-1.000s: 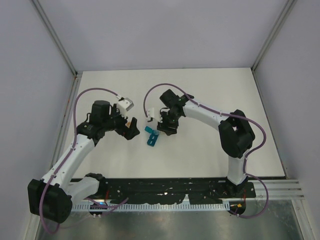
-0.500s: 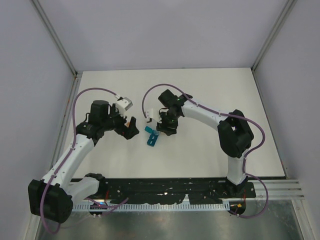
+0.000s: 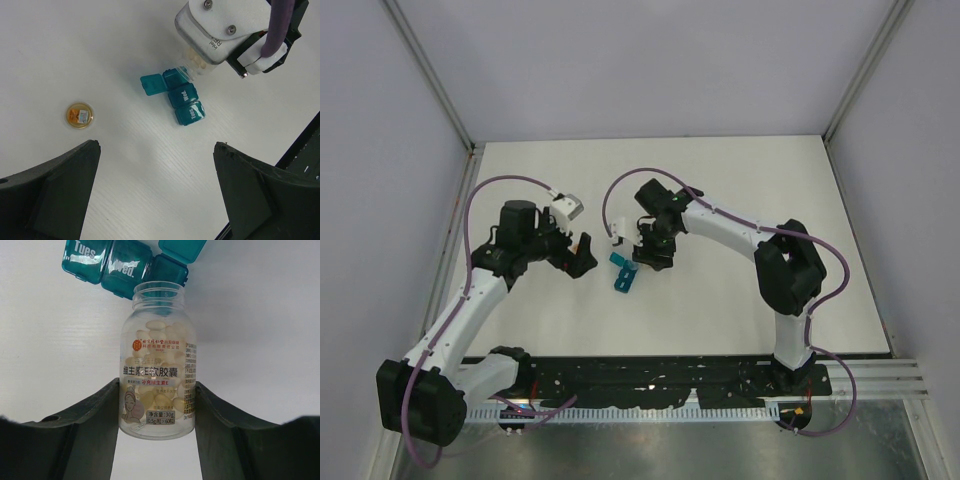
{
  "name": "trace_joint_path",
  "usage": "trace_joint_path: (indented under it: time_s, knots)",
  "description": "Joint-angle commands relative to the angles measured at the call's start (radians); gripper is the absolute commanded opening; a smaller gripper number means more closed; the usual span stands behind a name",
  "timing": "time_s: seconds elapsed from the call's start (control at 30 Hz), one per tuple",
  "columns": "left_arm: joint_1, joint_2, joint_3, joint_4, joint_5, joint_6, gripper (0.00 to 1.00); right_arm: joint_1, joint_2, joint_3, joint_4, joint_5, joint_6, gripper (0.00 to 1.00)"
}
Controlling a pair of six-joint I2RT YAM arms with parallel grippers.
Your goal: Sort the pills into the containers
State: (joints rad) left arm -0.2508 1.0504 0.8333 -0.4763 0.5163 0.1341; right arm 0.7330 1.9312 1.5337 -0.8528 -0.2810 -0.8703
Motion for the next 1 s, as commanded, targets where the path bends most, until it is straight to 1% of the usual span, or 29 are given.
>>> trace_joint_path:
  time_s: [0.0,0.97]
  knots:
    - [0.012,-0.012,0.004,0.011,-0.002,-0.013,1.00,0.009,0.000,0.045,-0.008,0.011,-0.018,0.05]
    - [0.036,0.013,0.010,0.010,-0.021,-0.024,1.00,0.023,0.026,0.094,-0.054,0.048,-0.033,0.06]
